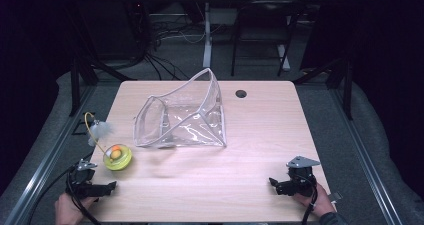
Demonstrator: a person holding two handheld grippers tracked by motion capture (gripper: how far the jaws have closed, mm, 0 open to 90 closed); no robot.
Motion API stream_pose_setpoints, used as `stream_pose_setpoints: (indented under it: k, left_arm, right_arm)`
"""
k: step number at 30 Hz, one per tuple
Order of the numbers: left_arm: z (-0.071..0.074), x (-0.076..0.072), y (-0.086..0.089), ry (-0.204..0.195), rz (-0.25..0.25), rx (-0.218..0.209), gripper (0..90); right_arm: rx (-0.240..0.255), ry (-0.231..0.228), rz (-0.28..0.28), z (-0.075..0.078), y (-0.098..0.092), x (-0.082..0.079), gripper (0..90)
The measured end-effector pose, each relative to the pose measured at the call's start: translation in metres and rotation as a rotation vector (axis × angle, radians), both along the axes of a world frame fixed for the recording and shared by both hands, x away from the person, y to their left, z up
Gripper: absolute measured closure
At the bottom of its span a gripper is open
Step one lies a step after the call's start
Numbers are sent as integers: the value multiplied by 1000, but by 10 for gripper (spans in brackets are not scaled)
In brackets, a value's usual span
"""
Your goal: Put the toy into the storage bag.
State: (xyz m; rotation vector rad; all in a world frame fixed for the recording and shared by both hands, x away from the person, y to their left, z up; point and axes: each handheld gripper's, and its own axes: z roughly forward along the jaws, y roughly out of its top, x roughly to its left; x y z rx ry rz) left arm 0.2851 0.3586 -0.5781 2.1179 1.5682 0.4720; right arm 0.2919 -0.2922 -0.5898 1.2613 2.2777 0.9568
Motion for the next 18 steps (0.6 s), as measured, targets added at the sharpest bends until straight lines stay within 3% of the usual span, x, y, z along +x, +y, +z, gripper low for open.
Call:
stream_pose_setpoints:
  k: [4, 8, 9, 11, 18]
  left_arm:
    - [3, -1, 3, 0, 15, 12, 1]
    - [9, -1, 2, -1, 21, -7, 1]
    - [13, -1, 0, -6, 21, 1, 2]
    - [18, -1, -1, 21, 21, -17, 2]
    - [36, -6, -6, 26, 7, -21, 1]
  right_arm:
    - [0, 0, 0, 0, 0, 0, 0]
    - [1, 0, -2, 0, 0, 0, 0]
    - [-1, -1, 1, 0, 0, 0, 0]
    - [-1, -2, 0, 0, 0, 0, 0]
    - [-1, 1, -1, 0, 0, 0, 0]
